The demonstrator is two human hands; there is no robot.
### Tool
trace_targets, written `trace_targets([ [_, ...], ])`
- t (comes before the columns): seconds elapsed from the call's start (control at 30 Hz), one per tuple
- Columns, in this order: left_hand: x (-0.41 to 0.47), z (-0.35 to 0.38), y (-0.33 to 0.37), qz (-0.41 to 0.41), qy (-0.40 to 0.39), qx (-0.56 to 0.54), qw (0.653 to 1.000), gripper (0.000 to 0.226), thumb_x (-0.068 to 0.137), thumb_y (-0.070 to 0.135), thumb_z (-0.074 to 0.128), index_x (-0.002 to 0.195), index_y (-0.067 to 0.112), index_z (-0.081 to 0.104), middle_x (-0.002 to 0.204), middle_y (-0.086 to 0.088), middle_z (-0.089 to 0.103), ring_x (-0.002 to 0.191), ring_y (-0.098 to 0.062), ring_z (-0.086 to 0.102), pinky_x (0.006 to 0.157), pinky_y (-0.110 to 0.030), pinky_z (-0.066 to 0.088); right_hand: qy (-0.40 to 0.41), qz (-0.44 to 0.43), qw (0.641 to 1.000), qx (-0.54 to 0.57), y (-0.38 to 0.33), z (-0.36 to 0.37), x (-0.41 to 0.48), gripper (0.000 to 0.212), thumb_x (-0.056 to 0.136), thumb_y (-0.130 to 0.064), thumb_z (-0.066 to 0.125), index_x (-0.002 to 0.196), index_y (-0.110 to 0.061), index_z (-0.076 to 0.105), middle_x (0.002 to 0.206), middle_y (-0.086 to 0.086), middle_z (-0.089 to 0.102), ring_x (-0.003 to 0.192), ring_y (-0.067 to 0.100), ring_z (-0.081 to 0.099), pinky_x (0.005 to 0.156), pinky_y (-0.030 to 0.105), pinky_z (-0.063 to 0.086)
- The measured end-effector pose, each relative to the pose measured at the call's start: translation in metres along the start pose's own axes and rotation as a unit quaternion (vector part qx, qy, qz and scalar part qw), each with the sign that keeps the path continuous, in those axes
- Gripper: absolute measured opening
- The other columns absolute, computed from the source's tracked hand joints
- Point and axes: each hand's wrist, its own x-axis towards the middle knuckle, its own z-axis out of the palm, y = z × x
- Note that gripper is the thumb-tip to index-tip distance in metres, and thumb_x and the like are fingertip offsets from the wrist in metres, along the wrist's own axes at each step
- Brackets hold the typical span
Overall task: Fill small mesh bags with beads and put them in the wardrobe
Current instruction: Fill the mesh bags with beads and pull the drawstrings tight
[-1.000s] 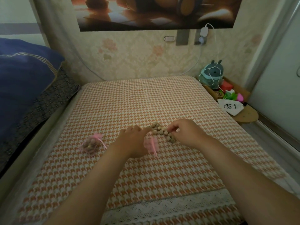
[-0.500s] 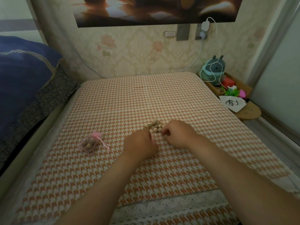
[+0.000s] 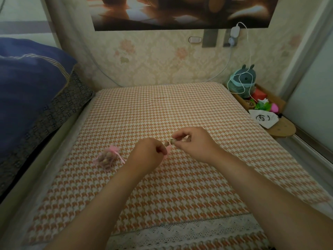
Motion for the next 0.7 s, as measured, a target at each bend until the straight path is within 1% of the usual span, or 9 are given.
trace_targets([
  [0.07,-0.001,-0.005,-0.001,0.004,0.000,-0.009,1.000,0.013,0.088,0.023,0.067,0.086,0.028,0.079,0.074,0.017,0.067,0.064,0.003,0.059,0.050,-0.002,0.037,0.009,-0.010,1.000,0.023,-0.010,0.003,0.000,0.013,0.088,-0.030,0.077,0.098,-0.037,0.075,0.085,-0.024,0.072,0.062,-0.016,0.058,0.058,0.003,0.043],
  [0.13,-0.001,-0.011,-0.002,0.011,0.000,-0.027,1.000,0.005,0.083,0.028,0.074,0.088,0.029,0.077,0.081,0.015,0.070,0.071,0.002,0.062,0.053,-0.002,0.039,0.009,-0.021,0.999,0.034,-0.018,0.007,0.000,0.011,0.087,-0.029,0.078,0.096,-0.036,0.076,0.075,-0.034,0.068,0.056,-0.011,0.057,0.056,0.005,0.043],
  [0.23,-0.003,-0.017,-0.001,0.009,-0.011,-0.050,0.999,0.016,0.075,0.032,0.082,0.078,0.033,0.066,0.080,0.016,0.068,0.071,0.001,0.065,0.051,-0.006,0.042,0.008,-0.049,0.999,0.018,-0.031,0.011,0.000,0.010,0.086,-0.032,0.077,0.092,-0.040,0.074,0.069,-0.039,0.063,0.051,-0.005,0.055,0.051,0.007,0.042],
  [0.33,-0.004,-0.019,-0.001,0.002,-0.012,-0.064,0.998,0.017,0.072,0.030,0.083,0.079,0.026,0.067,0.078,0.009,0.070,0.070,-0.006,0.067,0.048,-0.010,0.045,0.001,-0.094,0.993,-0.077,-0.038,0.013,-0.003,0.012,0.087,-0.040,0.074,0.084,-0.050,0.069,0.082,-0.035,0.065,0.067,-0.011,0.057,0.055,0.009,0.039],
  [0.4,-0.004,-0.020,-0.002,-0.005,-0.014,-0.092,0.996,0.016,0.073,0.028,0.083,0.083,0.024,0.070,0.080,0.007,0.072,0.068,-0.005,0.067,0.048,-0.010,0.045,-0.001,-0.109,0.985,-0.133,-0.037,0.015,-0.004,0.005,0.087,-0.040,0.074,0.090,-0.044,0.073,0.088,-0.026,0.066,0.077,-0.015,0.055,0.061,0.012,0.035],
  [0.47,-0.004,-0.023,-0.004,-0.014,-0.021,-0.119,0.993,0.015,0.074,0.025,0.082,0.080,0.027,0.069,0.077,0.008,0.071,0.062,0.000,0.063,0.046,-0.008,0.043,0.001,-0.122,0.978,-0.167,-0.035,0.016,-0.004,0.010,0.088,-0.040,0.074,0.097,-0.040,0.076,0.092,-0.022,0.064,0.078,-0.013,0.052,0.062,0.016,0.035],
  [0.53,-0.004,-0.024,-0.005,-0.023,-0.030,-0.119,0.992,0.015,0.075,0.022,0.080,0.077,0.030,0.068,0.073,0.010,0.069,0.058,0.003,0.060,0.043,-0.007,0.041,-0.008,-0.128,0.973,-0.192,-0.035,0.016,-0.002,0.015,0.088,-0.043,0.073,0.102,-0.042,0.077,0.098,-0.020,0.063,0.078,-0.010,0.051,0.064,0.019,0.040],
  [0.63,-0.002,-0.023,-0.006,-0.041,-0.037,-0.122,0.991,0.014,0.079,0.019,0.075,0.077,0.031,0.069,0.075,0.007,0.071,0.062,-0.003,0.062,0.044,-0.009,0.044,-0.031,-0.129,0.969,-0.210,-0.034,0.014,-0.001,0.017,0.090,-0.046,0.071,0.106,-0.042,0.076,0.101,-0.021,0.060,0.081,-0.008,0.051,0.066,0.017,0.039],
  [0.7,-0.001,-0.023,-0.006,-0.052,-0.034,-0.130,0.990,0.009,0.082,0.020,0.074,0.081,0.028,0.073,0.076,0.006,0.072,0.067,-0.005,0.064,0.050,-0.011,0.048,-0.042,-0.124,0.967,-0.217,-0.032,0.015,-0.001,0.015,0.090,-0.047,0.070,0.103,-0.041,0.076,0.102,-0.021,0.059,0.078,-0.012,0.051,0.064,0.017,0.037],
])
